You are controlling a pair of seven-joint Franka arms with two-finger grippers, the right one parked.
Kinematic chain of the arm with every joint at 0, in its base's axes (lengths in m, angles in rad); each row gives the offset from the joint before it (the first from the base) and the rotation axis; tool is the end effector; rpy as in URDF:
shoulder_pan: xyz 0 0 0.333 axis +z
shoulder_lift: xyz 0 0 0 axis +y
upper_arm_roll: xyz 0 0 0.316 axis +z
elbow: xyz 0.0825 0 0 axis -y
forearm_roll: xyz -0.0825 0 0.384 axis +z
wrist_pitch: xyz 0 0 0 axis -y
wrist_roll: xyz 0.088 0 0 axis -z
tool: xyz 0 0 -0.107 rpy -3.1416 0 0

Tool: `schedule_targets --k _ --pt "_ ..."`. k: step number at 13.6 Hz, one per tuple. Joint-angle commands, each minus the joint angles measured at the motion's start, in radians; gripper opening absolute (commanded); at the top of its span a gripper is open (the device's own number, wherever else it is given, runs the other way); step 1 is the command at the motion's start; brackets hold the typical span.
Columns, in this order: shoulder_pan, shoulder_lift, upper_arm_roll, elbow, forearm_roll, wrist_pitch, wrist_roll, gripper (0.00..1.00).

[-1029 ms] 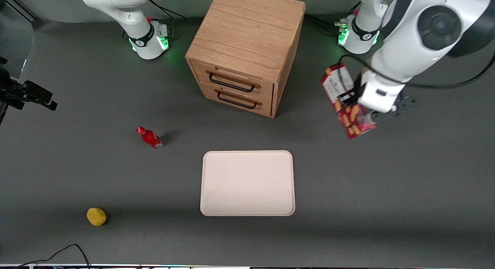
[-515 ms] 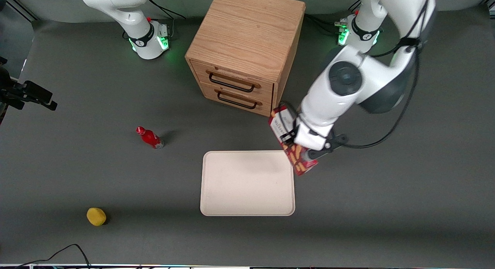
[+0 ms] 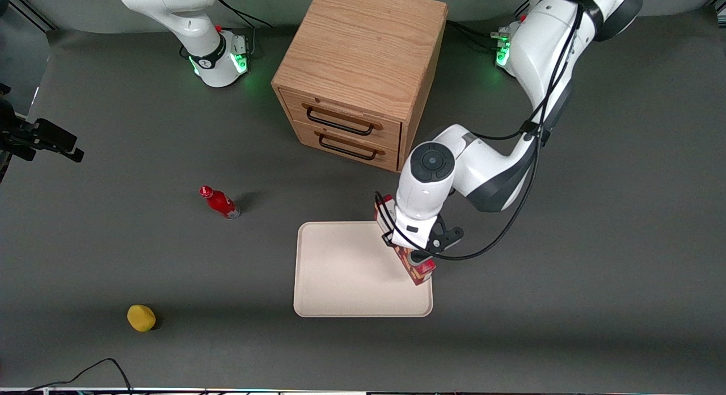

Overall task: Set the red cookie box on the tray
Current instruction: 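Lift the cookie box and carry it toward the cream tray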

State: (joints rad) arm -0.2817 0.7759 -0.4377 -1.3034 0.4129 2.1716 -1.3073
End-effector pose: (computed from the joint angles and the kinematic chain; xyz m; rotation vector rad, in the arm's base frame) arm 0.6297 -0.4186 0.3232 2.9280 0.7760 0.2178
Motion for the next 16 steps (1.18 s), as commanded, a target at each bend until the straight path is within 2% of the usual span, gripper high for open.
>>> schedule_targets --k 1,6,10,11,12,13,14,15,16 --pt "-0.017 0.072 0.031 0.043 0.082 0.074 -0.007 0.26" --pt "-0.039 0.132 0.033 0.043 0.176 0.094 -0.018 0.26" --pt "-0.05 0.148 0.034 0.039 0.184 0.12 -0.021 0.3" --pt "-0.05 0.149 0.034 0.039 0.184 0.122 -0.021 0.38" --pt "-0.05 0.149 0.036 0.039 0.184 0.122 -0.021 0.52" --pt "-0.05 0.149 0.036 0.039 0.184 0.123 -0.02 0.57" --pt "-0.048 0.149 0.034 0.038 0.184 0.135 -0.02 0.81" --pt "-0.047 0.148 0.034 0.038 0.184 0.14 -0.017 1.0" --pt "-0.041 0.141 0.034 0.038 0.184 0.14 -0.01 1.0"
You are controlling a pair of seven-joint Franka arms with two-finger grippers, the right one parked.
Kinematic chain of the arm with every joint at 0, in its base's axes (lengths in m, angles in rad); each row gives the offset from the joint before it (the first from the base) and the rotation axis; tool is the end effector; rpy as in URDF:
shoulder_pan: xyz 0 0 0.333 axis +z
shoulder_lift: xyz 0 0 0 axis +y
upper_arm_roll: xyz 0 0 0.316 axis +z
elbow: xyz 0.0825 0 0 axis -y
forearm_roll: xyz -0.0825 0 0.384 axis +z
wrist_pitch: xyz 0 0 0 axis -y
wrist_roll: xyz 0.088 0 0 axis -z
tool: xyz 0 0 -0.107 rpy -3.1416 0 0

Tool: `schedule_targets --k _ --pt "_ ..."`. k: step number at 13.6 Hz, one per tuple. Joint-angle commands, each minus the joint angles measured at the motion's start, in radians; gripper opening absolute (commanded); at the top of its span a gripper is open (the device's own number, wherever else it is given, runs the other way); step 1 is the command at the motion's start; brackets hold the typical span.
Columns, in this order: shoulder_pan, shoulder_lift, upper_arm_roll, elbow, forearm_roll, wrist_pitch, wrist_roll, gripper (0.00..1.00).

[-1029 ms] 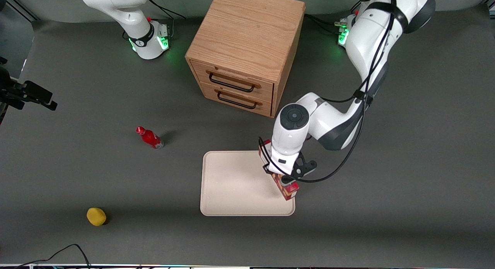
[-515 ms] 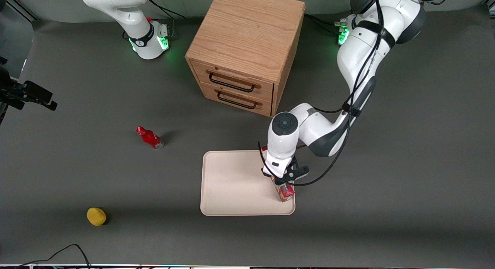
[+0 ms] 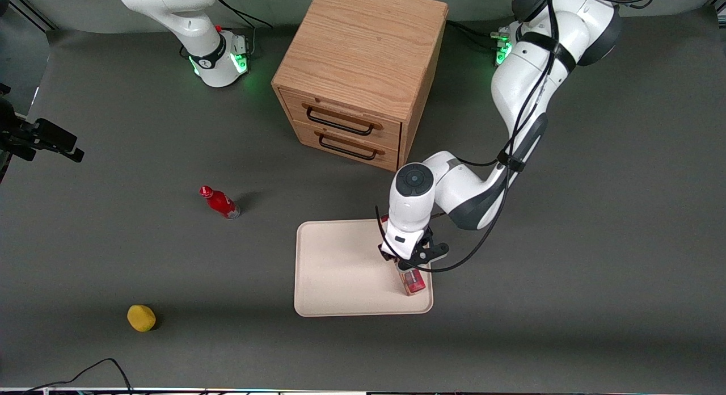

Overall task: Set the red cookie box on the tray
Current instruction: 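Lift the cookie box and carry it toward the cream tray, then lower the box onto the tray and open the left gripper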

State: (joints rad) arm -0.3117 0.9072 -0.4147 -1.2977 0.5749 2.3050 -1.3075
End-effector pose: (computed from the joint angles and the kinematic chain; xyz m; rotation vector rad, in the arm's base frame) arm 0.6292 -0.4319 0.2409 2.9840 0.6130 0.3388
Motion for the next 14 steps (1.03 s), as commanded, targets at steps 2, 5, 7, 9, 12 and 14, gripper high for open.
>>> schedule_targets --k 2,5,7,9,12,14 --pt "0.019 -0.025 -0.001 0.031 0.008 -0.019 -0.007 1.0" --pt "0.061 -0.068 -0.056 0.031 -0.006 -0.132 0.075 1.0" --pt "0.13 -0.123 -0.108 0.028 -0.068 -0.234 0.19 1.0" --pt "0.166 -0.218 -0.116 -0.001 -0.131 -0.362 0.331 1.0" --pt "0.261 -0.417 -0.104 -0.125 -0.315 -0.461 0.565 1.0" --pt "0.313 -0.569 -0.089 -0.254 -0.369 -0.48 0.626 1.0"
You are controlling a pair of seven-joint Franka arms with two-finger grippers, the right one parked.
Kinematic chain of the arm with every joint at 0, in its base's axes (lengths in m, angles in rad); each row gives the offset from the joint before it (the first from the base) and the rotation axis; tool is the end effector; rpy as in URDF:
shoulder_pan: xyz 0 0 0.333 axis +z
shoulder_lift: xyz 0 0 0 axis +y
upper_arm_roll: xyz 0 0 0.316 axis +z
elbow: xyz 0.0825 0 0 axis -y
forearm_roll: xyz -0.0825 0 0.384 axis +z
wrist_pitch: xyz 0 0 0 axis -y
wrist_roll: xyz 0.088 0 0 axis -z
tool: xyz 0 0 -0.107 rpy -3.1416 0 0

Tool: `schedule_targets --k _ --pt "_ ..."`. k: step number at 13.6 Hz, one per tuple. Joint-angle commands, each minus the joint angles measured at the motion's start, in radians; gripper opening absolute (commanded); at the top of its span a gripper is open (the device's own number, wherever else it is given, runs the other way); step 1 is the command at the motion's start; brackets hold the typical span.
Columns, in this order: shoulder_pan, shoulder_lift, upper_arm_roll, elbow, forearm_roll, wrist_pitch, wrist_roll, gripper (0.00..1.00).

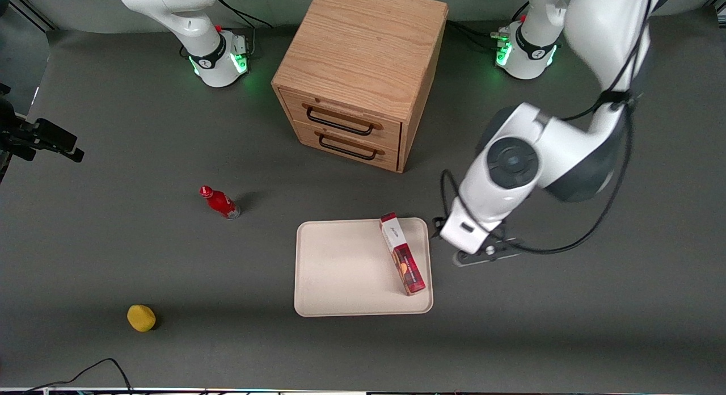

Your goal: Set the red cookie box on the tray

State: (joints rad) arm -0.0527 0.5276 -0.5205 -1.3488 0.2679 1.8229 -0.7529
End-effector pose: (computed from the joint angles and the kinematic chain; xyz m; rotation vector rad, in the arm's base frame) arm 0.6343 -0.2963 0.4511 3.1263 0.2755 0.0242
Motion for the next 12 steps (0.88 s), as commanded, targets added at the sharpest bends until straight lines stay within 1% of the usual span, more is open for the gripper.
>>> schedule_targets --k 1,2,3,4,6,7,9,10,12 --pt "0.085 -0.266 0.033 -0.278 -0.097 0.012 0.14 1.0" --pt "0.091 -0.329 0.084 -0.33 -0.146 0.004 0.247 1.0" --pt "0.083 -0.392 0.161 -0.379 -0.214 0.001 0.345 1.0" --pt "0.08 -0.452 0.225 -0.432 -0.26 -0.002 0.409 1.0" --pt "0.082 -0.539 0.304 -0.499 -0.26 -0.046 0.505 1.0" --pt "0.08 -0.554 0.362 -0.5 -0.26 -0.084 0.564 1.0" --pt "0.082 -0.578 0.448 -0.51 -0.259 -0.118 0.68 1.0" --pt "0.08 -0.593 0.496 -0.516 -0.259 -0.131 0.704 1.0" --pt "0.083 -0.621 0.531 -0.53 -0.248 -0.137 0.708 1.0"
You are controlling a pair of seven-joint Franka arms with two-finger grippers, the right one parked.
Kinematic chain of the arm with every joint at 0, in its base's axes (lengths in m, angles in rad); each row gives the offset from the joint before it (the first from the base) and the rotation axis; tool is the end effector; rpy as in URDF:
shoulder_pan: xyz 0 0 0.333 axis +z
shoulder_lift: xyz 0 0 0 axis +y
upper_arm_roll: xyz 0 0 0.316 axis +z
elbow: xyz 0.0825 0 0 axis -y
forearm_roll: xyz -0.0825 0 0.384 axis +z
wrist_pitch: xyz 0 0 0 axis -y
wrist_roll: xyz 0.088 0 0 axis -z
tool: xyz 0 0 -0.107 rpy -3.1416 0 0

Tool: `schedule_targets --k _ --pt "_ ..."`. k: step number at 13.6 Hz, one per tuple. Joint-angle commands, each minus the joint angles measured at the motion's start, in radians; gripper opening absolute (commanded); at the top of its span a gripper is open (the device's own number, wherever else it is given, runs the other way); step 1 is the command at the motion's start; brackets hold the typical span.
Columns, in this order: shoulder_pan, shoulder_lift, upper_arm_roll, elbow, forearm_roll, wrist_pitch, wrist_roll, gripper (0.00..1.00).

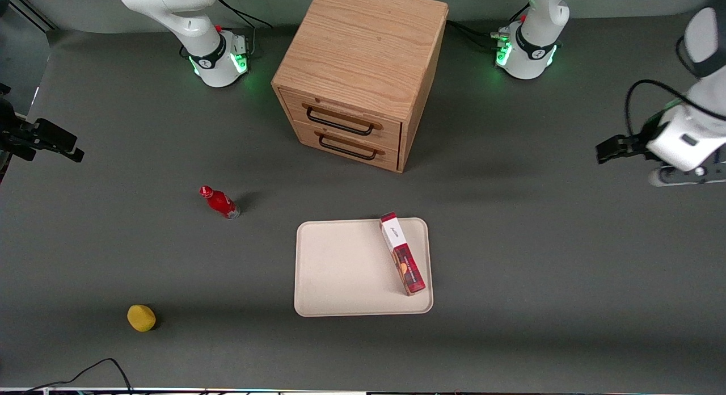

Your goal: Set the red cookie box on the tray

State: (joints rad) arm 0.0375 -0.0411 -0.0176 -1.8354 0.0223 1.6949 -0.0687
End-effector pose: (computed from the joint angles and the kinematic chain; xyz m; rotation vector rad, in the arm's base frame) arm 0.5390 0.0127 0.5323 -3.1099 -0.1319 0.1539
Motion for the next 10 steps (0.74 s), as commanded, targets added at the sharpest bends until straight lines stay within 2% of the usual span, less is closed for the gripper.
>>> schedule_targets --k 1,10 --pt "-0.008 -0.066 0.042 -0.045 0.02 -0.009 0.027 1.0" --pt "-0.025 -0.082 0.051 0.027 0.034 -0.061 0.056 1.0"
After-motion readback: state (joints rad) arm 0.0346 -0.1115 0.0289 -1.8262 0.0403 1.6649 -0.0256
